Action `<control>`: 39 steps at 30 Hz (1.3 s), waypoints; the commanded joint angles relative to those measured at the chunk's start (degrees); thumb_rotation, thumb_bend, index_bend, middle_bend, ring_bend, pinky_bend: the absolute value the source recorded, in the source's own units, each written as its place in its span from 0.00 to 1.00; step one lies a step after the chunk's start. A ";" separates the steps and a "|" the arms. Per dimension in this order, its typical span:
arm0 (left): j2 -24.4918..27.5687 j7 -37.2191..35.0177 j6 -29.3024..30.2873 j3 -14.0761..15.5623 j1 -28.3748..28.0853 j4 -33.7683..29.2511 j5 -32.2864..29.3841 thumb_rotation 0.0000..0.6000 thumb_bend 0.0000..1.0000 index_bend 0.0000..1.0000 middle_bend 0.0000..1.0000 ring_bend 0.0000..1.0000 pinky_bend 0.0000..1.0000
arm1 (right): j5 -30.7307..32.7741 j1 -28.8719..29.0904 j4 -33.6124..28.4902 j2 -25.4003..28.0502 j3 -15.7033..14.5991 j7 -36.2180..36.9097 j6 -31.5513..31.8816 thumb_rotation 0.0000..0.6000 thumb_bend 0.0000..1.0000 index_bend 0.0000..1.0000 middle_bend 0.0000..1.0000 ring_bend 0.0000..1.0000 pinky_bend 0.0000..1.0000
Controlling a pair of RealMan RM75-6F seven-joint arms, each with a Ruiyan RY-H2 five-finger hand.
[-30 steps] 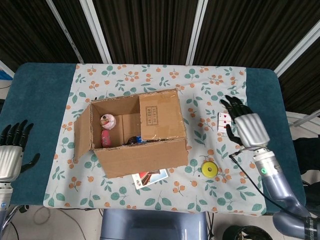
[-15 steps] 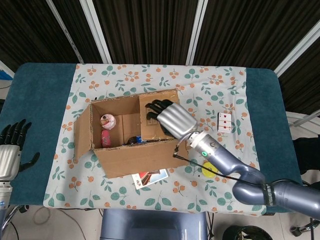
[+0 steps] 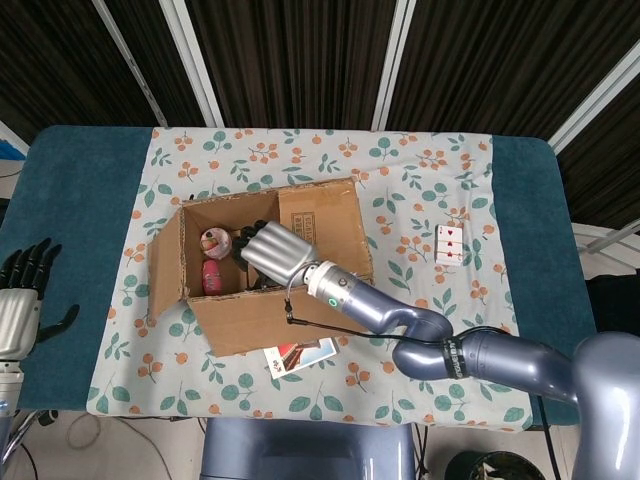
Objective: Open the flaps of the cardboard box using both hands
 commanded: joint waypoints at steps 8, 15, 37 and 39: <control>-0.09 -0.51 -1.11 -0.33 0.03 0.00 -0.38 1.00 0.25 0.00 0.00 0.00 0.03 | -4.15 4.76 7.49 -3.69 -3.74 2.50 -3.83 1.00 1.00 0.54 0.38 0.24 0.29; -0.11 -0.77 -1.57 -0.86 0.17 -0.20 -1.05 1.00 0.25 0.00 0.00 0.00 0.03 | -6.94 6.26 11.45 -5.11 -6.31 4.47 -4.77 1.00 1.00 0.57 0.41 0.25 0.29; -0.36 -0.69 -1.90 -1.05 0.33 -0.38 -0.05 1.00 0.25 0.00 0.00 0.00 0.01 | -17.25 8.62 7.95 4.16 -13.64 -1.56 -4.20 1.00 1.00 0.64 0.49 0.26 0.29; -0.35 -0.75 -2.00 -1.06 0.35 -0.50 -0.03 1.00 0.25 0.00 0.00 0.00 0.01 | -17.55 8.73 6.60 5.44 -13.77 -2.19 -4.06 1.00 1.00 0.64 0.49 0.26 0.29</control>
